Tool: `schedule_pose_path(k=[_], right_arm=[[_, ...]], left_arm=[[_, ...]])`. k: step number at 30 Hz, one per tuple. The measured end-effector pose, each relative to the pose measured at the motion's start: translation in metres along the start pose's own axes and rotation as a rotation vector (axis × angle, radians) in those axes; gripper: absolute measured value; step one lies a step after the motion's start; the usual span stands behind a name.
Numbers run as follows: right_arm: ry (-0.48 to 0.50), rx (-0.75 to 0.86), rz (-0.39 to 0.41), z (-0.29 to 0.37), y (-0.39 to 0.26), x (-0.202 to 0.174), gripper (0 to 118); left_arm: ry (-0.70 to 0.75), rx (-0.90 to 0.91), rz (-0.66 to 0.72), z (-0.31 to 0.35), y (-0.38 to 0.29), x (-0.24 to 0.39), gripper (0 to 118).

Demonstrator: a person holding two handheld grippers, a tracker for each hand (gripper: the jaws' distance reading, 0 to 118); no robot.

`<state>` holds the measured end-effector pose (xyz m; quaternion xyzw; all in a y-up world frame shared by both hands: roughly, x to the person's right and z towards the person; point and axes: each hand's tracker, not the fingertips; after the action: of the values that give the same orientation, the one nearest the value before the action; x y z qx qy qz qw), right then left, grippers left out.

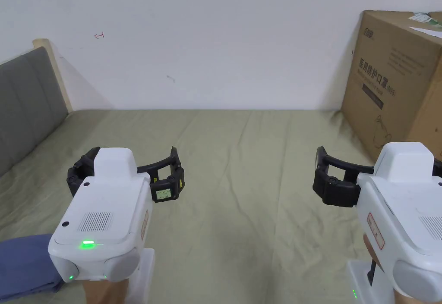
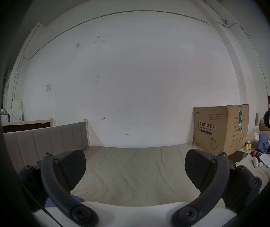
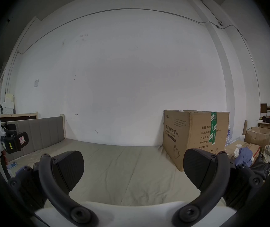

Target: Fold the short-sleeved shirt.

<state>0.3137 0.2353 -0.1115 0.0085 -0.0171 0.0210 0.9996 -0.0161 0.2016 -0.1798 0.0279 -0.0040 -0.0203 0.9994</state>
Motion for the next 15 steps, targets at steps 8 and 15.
schedule_pose_path(k=[8, 15], right_arm=[[0.004, 0.001, 0.009, -0.0009, -0.0001, -0.0016, 118], [0.009, 0.007, 0.014, 0.0004, 0.0009, -0.0038, 118]], left_arm=[[-0.008, 0.004, 0.002, 0.0003, 0.0016, -0.0010, 118], [-0.004, 0.004, 0.006, 0.0003, 0.0026, -0.0021, 118]])
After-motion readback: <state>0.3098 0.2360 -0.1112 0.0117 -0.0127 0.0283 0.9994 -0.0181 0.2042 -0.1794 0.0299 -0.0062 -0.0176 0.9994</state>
